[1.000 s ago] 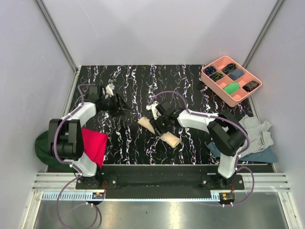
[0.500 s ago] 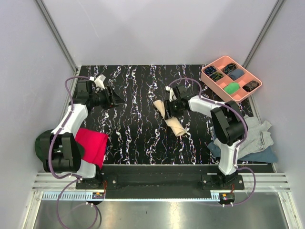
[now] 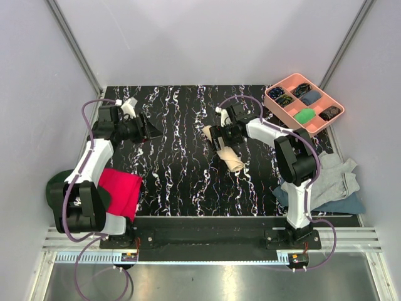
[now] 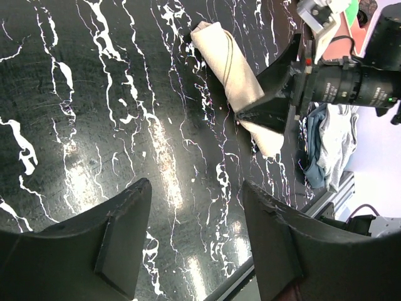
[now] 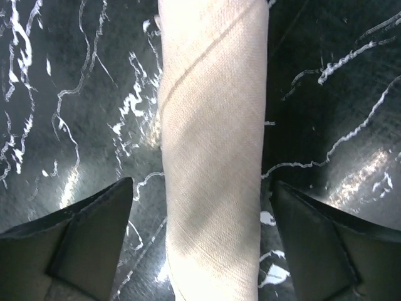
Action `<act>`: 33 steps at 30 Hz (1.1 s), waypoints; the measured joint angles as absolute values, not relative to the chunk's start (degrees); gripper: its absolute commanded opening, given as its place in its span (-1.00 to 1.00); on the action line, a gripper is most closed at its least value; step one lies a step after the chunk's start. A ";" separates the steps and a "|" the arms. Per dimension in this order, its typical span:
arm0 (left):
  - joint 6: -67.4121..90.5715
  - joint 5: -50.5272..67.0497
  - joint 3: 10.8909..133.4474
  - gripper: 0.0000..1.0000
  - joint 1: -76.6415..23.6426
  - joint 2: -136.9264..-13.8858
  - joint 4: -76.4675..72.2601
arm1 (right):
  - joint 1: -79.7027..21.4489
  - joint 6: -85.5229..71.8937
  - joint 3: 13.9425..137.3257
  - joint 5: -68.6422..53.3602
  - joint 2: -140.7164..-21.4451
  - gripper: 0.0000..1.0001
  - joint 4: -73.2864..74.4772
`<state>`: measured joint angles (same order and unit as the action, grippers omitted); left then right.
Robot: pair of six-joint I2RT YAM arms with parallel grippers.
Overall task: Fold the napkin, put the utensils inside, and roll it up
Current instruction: Roll the napkin with the utensil
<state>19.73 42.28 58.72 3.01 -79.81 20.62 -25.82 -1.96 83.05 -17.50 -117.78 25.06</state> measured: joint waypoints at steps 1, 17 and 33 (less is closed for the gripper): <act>19.68 42.26 58.72 0.26 3.03 -79.75 20.69 | -25.85 -1.58 83.00 -17.61 -117.49 0.99 25.26; 16.67 37.95 54.06 0.91 3.11 -63.72 20.45 | -25.61 -3.90 78.46 -8.93 -94.24 0.99 23.44; 20.91 23.68 41.10 0.97 3.14 -35.62 17.02 | -25.36 -8.93 49.58 5.50 -69.54 0.99 10.76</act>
<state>20.91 23.68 41.10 3.14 -35.62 17.02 -25.36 -8.93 49.58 5.50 -69.54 10.76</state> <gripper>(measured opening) 0.985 0.994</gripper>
